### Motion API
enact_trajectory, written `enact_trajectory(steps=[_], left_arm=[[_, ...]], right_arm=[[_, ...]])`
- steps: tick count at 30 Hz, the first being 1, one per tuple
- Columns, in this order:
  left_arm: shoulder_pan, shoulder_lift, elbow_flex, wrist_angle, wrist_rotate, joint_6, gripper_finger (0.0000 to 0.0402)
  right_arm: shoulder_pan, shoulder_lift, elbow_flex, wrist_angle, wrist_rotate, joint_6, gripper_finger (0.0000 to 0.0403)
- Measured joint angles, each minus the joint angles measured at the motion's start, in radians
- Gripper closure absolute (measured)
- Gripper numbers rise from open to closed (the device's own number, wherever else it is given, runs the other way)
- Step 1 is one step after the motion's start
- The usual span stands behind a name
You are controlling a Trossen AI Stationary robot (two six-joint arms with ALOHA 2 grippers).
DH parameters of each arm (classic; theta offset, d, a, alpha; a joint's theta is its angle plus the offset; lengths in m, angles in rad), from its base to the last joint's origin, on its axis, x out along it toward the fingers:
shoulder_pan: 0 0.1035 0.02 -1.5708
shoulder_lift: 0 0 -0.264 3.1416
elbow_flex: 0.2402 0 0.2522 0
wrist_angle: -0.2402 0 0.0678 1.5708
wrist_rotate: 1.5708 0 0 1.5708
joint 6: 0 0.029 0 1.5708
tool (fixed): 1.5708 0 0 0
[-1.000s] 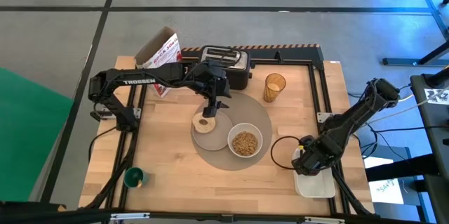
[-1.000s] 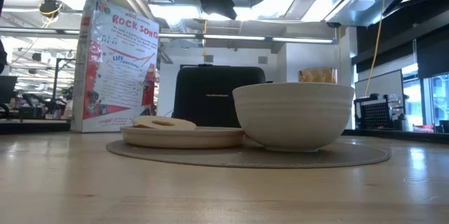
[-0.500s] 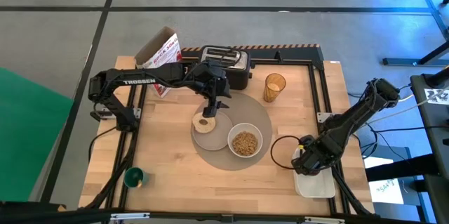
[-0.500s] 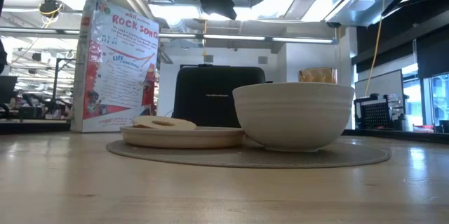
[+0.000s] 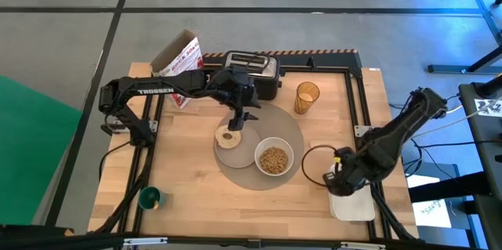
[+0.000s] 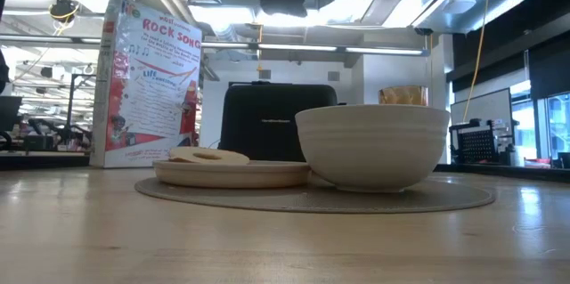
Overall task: Arrange a breakfast setting
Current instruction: Put the apple on the gray plate
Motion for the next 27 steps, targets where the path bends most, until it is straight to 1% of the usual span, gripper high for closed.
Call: enact_trajectory(steps=[2, 4, 6, 10, 12, 14, 18, 20, 23, 25, 27], left_arm=[[-0.001, 0.000, 0.000, 0.039, 0.000, -0.015, 0.0206], [-0.005, 0.000, 0.000, 0.086, 0.003, -0.036, 0.0205], [-0.013, 0.000, 0.000, 0.129, 0.016, -0.043, 0.0200], [-0.048, 0.000, 0.000, 0.201, 0.030, -0.039, 0.0172], [-0.072, 0.000, 0.000, 0.225, 0.026, -0.004, 0.0150], [-0.097, 0.000, 0.000, 0.236, -0.003, 0.033, 0.0123], [-0.140, 0.011, 0.000, 0.245, -0.131, 0.061, 0.0069], [-0.153, 0.026, 0.000, 0.242, -0.189, 0.061, 0.0045], [-0.161, 0.050, 0.000, 0.271, -0.196, 0.058, 0.0016], [-0.169, 0.068, 0.000, 0.293, -0.193, 0.055, 0.0006], [-0.173, 0.078, 0.000, 0.306, -0.220, 0.031, 0.0004]], right_arm=[[-0.022, 0.000, 0.072, -0.038, 0.091, -0.006, 0.0400], [-0.053, 0.000, 0.139, -0.065, 0.210, -0.045, 0.0401], [-0.100, 0.000, 0.192, -0.085, 0.303, -0.097, 0.0401], [-0.232, 0.000, 0.230, -0.071, 0.380, -0.267, 0.0401], [-0.301, 0.000, 0.230, -0.046, 0.391, -0.368, 0.0401], [-0.374, 0.000, 0.230, -0.023, 0.395, -0.465, 0.0402], [-0.501, 0.000, 0.230, 0.060, 0.393, -0.646, 0.0402], [-0.559, 0.000, 0.230, 0.116, 0.353, -0.737, 0.0402], [-0.626, 0.003, 0.230, 0.221, 0.295, -0.882, 0.0402], [-0.659, 0.011, 0.230, 0.288, 0.261, -0.969, 0.0402], [-0.690, 0.013, 0.230, 0.313, 0.225, -1.041, 0.0402]])
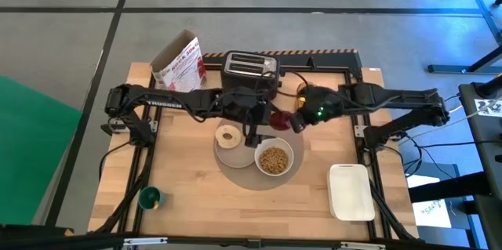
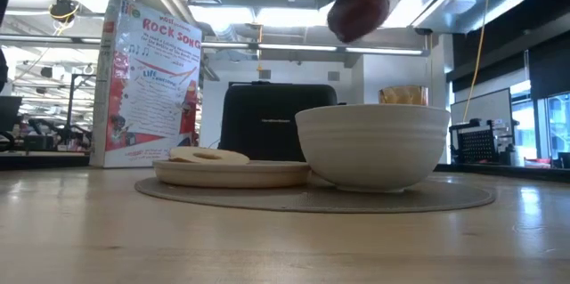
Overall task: Arrange a breakfast setting
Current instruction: Put the apple on the gray plate
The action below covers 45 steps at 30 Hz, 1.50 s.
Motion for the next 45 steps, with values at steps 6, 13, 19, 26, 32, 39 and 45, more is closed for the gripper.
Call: enact_trajectory(steps=[6, 13, 19, 26, 32, 39, 45], left_arm=[[0.013, 0.005, 0.000, 0.030, -0.107, -0.078, 0.0003], [0.013, 0.006, 0.000, 0.021, -0.093, -0.081, 0.0002], [0.033, 0.006, 0.000, -0.054, -0.091, -0.200, 0.0002], [0.065, 0.006, 0.000, -0.064, -0.081, -0.271, 0.0011], [0.072, 0.044, 0.001, -0.066, -0.009, -0.309, 0.0048], [0.074, 0.044, 0.001, -0.062, 0.008, -0.324, 0.0099], [0.079, 0.044, -0.001, -0.031, 0.011, -0.344, 0.0089]], right_arm=[[-0.049, 0.035, 0.000, 0.049, -0.075, -0.135, 0.0402], [-0.073, 0.061, 0.000, 0.098, -0.097, -0.208, 0.0402], [-0.096, 0.059, 0.000, 0.115, -0.080, -0.345, 0.0402], [-0.102, 0.066, 0.000, 0.183, -0.117, -0.449, 0.0402], [-0.102, 0.065, 0.000, 0.209, -0.124, -0.505, 0.0402], [-0.099, 0.065, 0.000, 0.181, -0.094, -0.554, 0.0402], [-0.099, 0.063, 0.002, 0.168, -0.072, -0.590, 0.0402]])
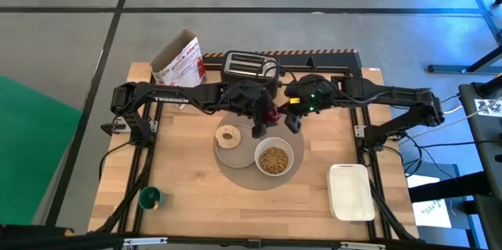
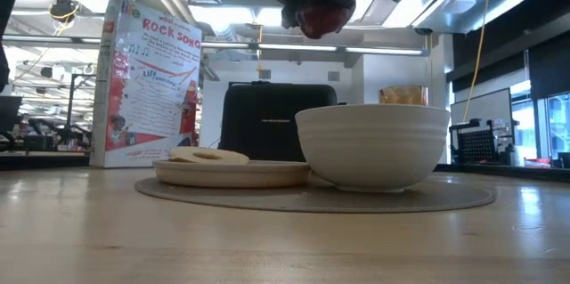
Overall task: Arrange a breakfast setting
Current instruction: Put the apple on the gray plate
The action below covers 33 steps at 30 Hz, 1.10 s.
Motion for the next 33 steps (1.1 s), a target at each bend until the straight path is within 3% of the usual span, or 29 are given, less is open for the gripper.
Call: enact_trajectory(steps=[5, 8, 14, 17, 20, 25, 28, 33], left_arm=[[-0.001, 0.000, 0.001, 0.009, -0.048, -0.025, 0.0088], [0.002, 0.000, 0.002, 0.000, -0.140, -0.069, 0.0106], [0.006, 0.000, 0.001, 0.067, -0.161, -0.033, 0.0111], [0.005, 0.000, 0.001, 0.063, -0.161, -0.020, 0.0112], [0.006, 0.000, 0.001, 0.055, -0.160, -0.021, 0.0112], [0.005, 0.000, 0.001, 0.073, -0.164, -0.021, 0.0112], [0.005, -0.015, 0.002, 0.075, -0.176, -0.018, 0.0112], [-0.005, -0.069, 0.002, 0.119, -0.193, 0.067, 0.0112]], right_arm=[[0.000, 0.002, -0.001, -0.004, 0.009, -0.016, 0.0393], [0.000, -0.002, -0.002, 0.023, 0.053, -0.015, 0.0363], [-0.010, -0.009, -0.002, 0.049, 0.061, -0.011, 0.0308], [-0.012, -0.010, -0.001, 0.054, 0.057, -0.010, 0.0323], [-0.013, -0.009, -0.002, 0.055, 0.057, -0.010, 0.0362], [-0.011, -0.028, -0.002, 0.064, 0.151, -0.003, 0.0391], [-0.013, -0.074, -0.002, 0.088, 0.159, 0.015, 0.0359], [-0.014, -0.170, -0.001, 0.112, 0.187, 0.056, 0.0249]])
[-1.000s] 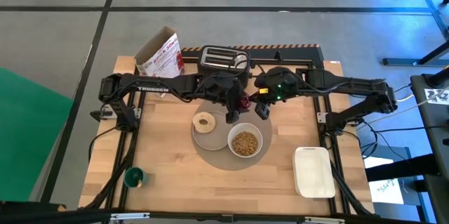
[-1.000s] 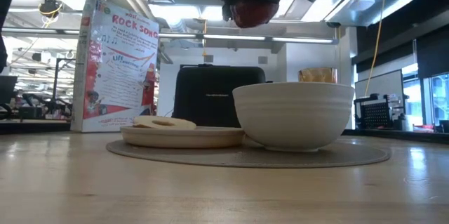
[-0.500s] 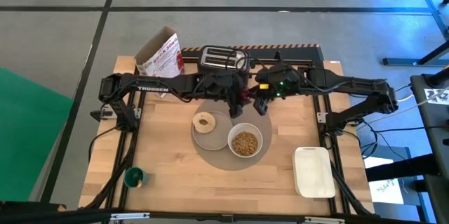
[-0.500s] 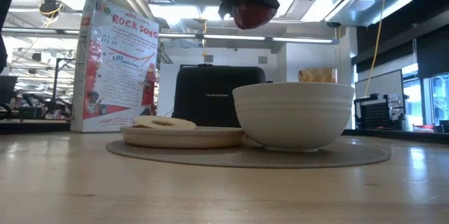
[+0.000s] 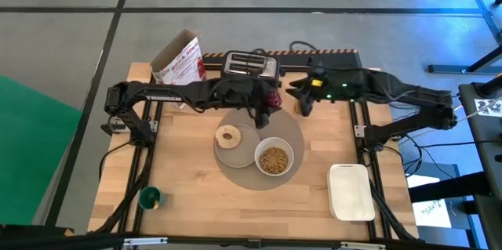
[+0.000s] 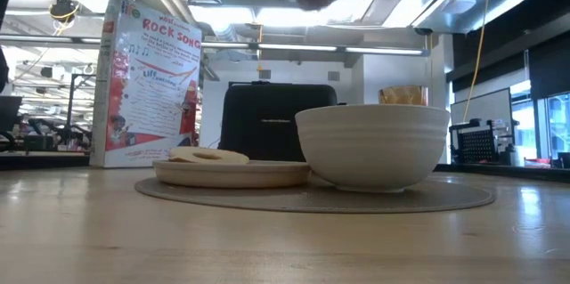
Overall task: Arrange a breakfast setting
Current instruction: Put the apple on the gray plate
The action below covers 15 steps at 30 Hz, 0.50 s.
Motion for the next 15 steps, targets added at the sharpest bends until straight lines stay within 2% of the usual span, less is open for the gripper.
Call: enact_trajectory(steps=[3, 5, 10, 15], left_arm=[[-0.010, -0.034, 0.000, 0.067, 0.009, 0.058, 0.0112], [-0.015, -0.047, 0.000, 0.134, 0.056, 0.072, 0.0111], [-0.015, -0.074, 0.000, 0.305, 0.167, 0.037, 0.0111], [0.006, -0.108, 0.000, 0.389, 0.204, -0.012, 0.0111]], right_arm=[[0.000, -0.028, -0.002, 0.037, -0.015, 0.031, 0.0192], [0.007, -0.042, -0.019, 0.133, -0.027, 0.017, 0.0171], [0.068, -0.056, -0.101, 0.391, -0.019, -0.042, 0.0168], [0.106, -0.109, -0.198, 0.600, 0.016, -0.084, 0.0174]])
